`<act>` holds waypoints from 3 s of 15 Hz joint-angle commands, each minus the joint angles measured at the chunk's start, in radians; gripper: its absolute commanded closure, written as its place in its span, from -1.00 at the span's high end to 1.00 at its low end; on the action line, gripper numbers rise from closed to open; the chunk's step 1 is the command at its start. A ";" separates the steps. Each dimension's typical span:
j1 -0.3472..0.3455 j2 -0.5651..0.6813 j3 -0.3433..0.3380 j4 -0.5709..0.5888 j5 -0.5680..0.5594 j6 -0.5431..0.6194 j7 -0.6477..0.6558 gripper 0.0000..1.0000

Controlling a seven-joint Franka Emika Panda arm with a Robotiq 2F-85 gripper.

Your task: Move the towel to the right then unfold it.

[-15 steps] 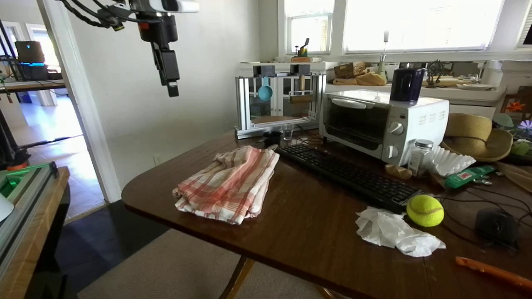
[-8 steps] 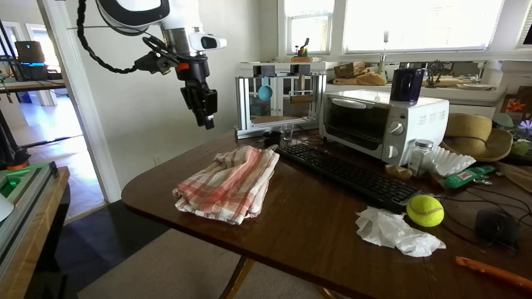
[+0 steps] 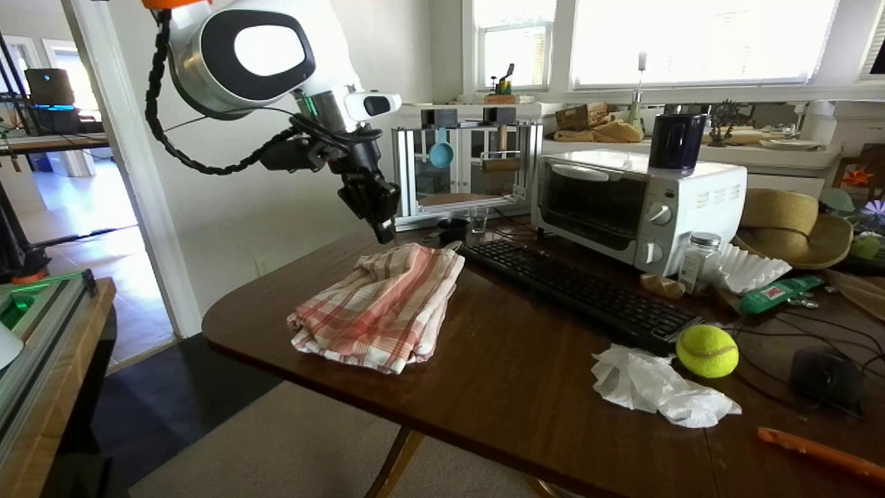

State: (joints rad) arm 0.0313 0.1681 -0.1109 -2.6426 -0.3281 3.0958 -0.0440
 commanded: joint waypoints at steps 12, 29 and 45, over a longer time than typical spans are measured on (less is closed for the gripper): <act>-0.014 0.112 0.022 0.036 0.009 0.018 -0.004 -1.00; -0.033 0.461 0.033 0.214 0.052 0.217 -0.200 -1.00; -0.239 0.558 0.015 0.460 0.019 0.087 -0.309 -1.00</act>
State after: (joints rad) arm -0.1396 0.6580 -0.1149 -2.2733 -0.2882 3.2463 -0.3175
